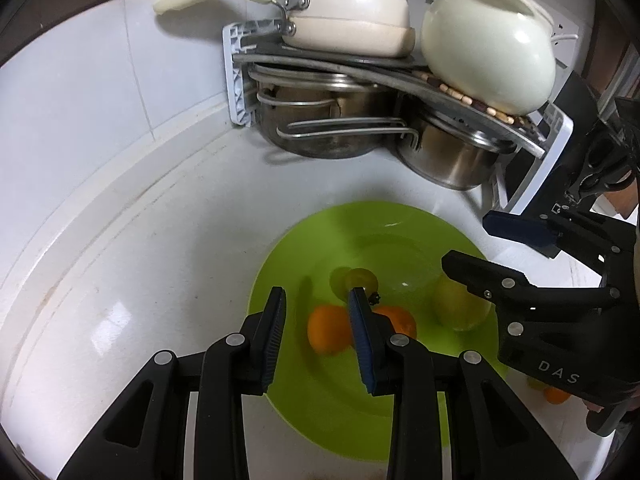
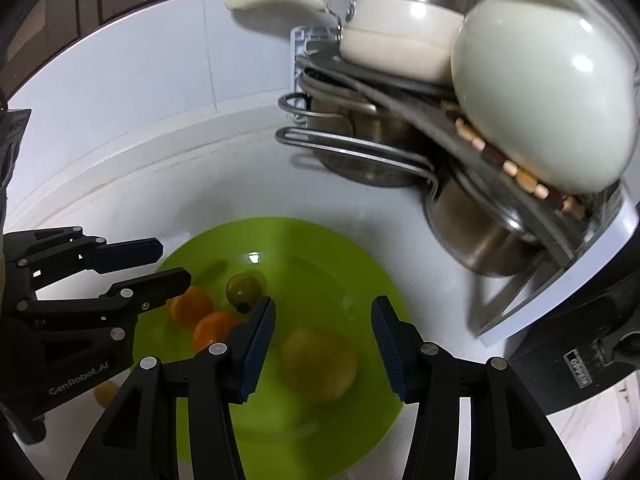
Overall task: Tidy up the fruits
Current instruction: 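Lower both fruits onto the green plate and open both tools, then withdraw both open tools from the plate toward the remaining fruits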
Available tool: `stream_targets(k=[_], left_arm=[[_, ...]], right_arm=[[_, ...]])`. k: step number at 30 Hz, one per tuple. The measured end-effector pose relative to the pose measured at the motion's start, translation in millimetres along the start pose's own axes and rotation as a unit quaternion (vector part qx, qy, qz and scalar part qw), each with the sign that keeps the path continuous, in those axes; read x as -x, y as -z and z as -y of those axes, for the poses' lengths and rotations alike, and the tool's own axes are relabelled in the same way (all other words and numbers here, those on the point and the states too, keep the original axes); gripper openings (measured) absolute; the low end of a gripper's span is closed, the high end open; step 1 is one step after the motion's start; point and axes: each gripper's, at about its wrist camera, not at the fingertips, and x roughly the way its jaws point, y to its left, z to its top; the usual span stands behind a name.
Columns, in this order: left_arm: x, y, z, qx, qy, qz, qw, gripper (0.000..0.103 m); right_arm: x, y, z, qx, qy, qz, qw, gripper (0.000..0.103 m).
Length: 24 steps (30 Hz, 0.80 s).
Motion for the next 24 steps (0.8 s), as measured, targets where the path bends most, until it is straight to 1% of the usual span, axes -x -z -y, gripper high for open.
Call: stream_targets(k=[7,9,11,13,16,23,24], left_arm=[[33.5,3.5,6.4,0.000,-0.007,0.033,0.9994,0.037],[45.5,4.3,9.7,0.001,-0.008,0.043,0.9991,0.039],[57.2,6.8,12.7,-0.001,-0.009,0.053,0.9986,0.045],[71.6,10.3,15.1,-0.002,-0.011,0.066,0.9977,0.046],[93.2,15.4,19.0,0.000,-0.014,0.084,0.9964,0.050],[138.0,28.5,28.1,0.000,-0.023,0.121,0.9923,0.061],[144.1,30.8,29.8,-0.001,-0.024,0.126,0.9917,0.062]], right_arm=[[27.5,3.8,-2.3,-0.008,-0.008,0.024,1.000,0.051],[38.6,5.4,-3.7,-0.010,-0.009,0.036,0.999,0.051],[48.3,7.0,-5.5,-0.012,-0.012,0.046,0.999,0.051],[59.9,9.3,-5.6,-0.016,-0.016,0.057,0.998,0.055],[77.4,13.9,-6.4,-0.017,-0.015,0.076,0.997,0.057],[121.5,31.5,-3.2,-0.023,-0.014,0.115,0.993,0.067],[127.4,34.0,-4.6,-0.024,-0.012,0.120,0.992,0.069]])
